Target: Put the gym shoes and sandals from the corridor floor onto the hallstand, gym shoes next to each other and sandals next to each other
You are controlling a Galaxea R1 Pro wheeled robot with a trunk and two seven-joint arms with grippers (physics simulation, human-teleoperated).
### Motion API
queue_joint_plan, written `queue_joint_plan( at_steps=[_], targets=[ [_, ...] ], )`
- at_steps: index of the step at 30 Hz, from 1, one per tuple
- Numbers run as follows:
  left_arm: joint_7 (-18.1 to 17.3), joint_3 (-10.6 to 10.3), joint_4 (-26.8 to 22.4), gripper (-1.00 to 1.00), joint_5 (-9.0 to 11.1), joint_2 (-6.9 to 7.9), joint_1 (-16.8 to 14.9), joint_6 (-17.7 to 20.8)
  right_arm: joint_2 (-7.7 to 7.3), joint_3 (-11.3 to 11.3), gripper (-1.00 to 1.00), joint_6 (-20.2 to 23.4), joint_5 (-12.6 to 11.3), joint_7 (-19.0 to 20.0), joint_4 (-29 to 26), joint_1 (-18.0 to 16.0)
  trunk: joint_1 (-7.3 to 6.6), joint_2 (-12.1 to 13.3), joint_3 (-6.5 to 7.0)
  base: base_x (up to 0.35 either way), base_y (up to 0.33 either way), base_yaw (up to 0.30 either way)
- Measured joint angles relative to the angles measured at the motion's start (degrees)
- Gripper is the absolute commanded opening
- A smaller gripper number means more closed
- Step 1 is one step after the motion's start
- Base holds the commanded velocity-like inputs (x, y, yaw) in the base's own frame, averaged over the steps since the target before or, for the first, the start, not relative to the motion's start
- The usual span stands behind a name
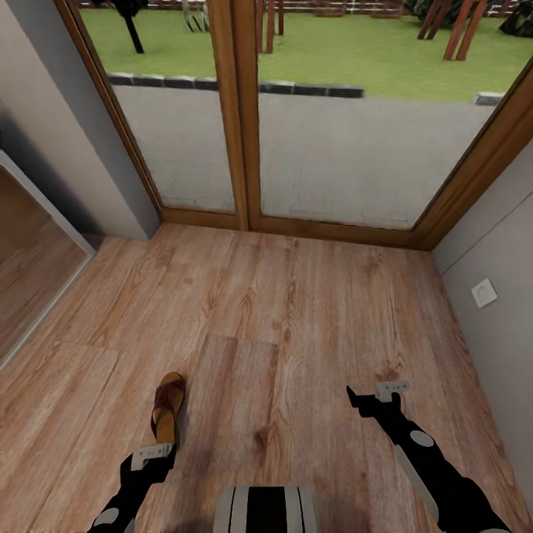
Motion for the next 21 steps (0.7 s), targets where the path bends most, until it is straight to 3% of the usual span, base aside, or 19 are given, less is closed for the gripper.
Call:
queue_joint_plan(
  at_steps=[21],
  targets=[
    [1.4,0.0,0.1,1.0,-0.1,-0.14,0.0,-0.1,0.0,-0.1,1.0,-0.1,0.0,-0.1,-0.2,0.0,0.0,0.0,-0.26,0.042,-0.007,0.015]
  ],
)
